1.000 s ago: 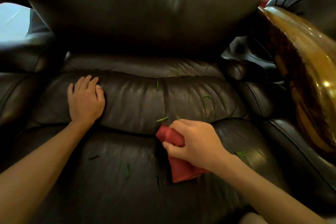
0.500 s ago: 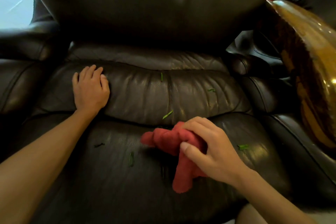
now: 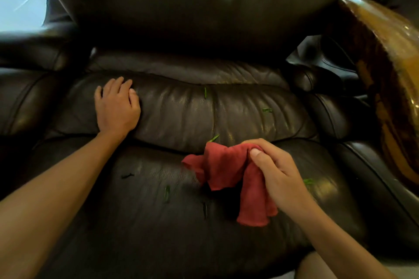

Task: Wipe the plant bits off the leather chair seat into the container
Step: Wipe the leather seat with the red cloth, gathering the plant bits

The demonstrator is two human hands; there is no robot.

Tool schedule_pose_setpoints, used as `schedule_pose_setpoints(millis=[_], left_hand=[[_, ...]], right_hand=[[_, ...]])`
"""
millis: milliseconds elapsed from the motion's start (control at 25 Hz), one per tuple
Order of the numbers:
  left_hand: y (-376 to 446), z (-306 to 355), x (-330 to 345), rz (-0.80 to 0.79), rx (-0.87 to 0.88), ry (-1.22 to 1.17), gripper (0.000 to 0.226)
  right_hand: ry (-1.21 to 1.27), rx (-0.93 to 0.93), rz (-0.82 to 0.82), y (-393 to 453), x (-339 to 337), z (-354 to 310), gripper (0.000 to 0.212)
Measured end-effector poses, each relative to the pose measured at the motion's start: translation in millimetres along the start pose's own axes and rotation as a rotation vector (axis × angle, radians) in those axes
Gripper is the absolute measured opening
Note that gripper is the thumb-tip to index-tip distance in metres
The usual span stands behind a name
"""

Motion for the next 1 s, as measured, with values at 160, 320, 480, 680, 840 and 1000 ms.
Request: schedule_pose_setpoints(millis=[160, 320, 480, 680, 840, 1000], left_hand=[[-0.2, 0.1, -0.9, -0.003, 0.001, 0.003, 0.05], [-0.8, -0.3, -1.3, -0.007, -0.005, -0.005, 0.05], [-1.5, -0.5, -1.4, -0.002, -0.005, -0.002, 0.05], [-1.2, -1.9, 0.7, -0.006, -0.013, 0.01, 0.05], [-0.9, -3.0, 1.9, -0.008, -0.015, 0.015, 0.049], [-0.6, -1.9, 1.9, -0.01, -0.012, 0.022, 0.049]], right_hand=[[-0.047, -0.079, 0.071, 22.3, -18.0, -31.8, 0.026], [-0.141, -0.196, 0.242, 87.9, -45.6, -64.6, 0.026], [-0.385, -0.282, 0.338, 173.0, -41.3, -68.7, 0.025], [-0.727, -0.019, -0.087, 230.4, 25.5, 42.5, 0.05], [-0.692, 0.06, -0.11, 226.7, 35.9, 72.0, 0.069], [-0.74, -0.056, 0.023, 215.8, 33.5, 57.9, 0.049]])
Point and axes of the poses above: each hand's wrist, its own y-axis towards the middle knuckle, its own x-axis out of the palm, z = x × y, the point moved 10 cm from there along y, towards the middle knuckle, and after that the axes turned 1 degree about -x, right-handed, at the moved point
